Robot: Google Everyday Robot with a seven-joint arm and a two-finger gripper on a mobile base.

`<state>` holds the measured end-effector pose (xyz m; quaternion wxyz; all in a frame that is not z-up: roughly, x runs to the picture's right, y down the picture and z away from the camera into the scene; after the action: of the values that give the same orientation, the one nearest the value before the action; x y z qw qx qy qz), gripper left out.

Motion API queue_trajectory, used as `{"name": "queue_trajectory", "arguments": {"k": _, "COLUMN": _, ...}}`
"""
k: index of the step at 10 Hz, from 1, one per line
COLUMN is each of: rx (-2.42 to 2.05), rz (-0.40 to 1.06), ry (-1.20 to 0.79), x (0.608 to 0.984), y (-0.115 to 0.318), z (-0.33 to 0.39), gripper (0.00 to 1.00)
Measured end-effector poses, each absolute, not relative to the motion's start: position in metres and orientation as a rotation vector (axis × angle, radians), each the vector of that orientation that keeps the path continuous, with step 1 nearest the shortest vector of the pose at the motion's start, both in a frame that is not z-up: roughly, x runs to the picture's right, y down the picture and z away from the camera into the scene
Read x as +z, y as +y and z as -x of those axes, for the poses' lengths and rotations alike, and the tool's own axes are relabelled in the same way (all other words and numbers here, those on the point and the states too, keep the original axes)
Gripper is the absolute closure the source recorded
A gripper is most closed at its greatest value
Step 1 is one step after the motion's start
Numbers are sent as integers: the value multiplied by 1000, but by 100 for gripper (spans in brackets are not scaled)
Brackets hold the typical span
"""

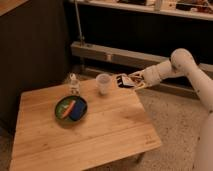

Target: Place the eraser in the ceramic cup

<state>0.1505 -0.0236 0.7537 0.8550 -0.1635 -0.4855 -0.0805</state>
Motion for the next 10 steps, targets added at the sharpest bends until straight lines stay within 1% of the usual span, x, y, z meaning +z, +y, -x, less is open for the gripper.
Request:
{"name": "queue_trajectory", "arguments": {"k": 2, "rx": -176, "rz": 342, "ry": -1020, "x": 744, "y": -24, "z": -152, "gripper": 100}}
{"name": "queue_trajectory", "arguments": {"k": 5, "rx": -198, "rz": 325, "ry": -1045, "x": 741, "y": -33, "z": -144, "gripper": 100}}
{"name": "queue_trajectory", "arguments": {"k": 10, "rx": -204, "rz": 291, "ry": -1181, "x": 763, "y": -49, "z": -116, "gripper": 100}}
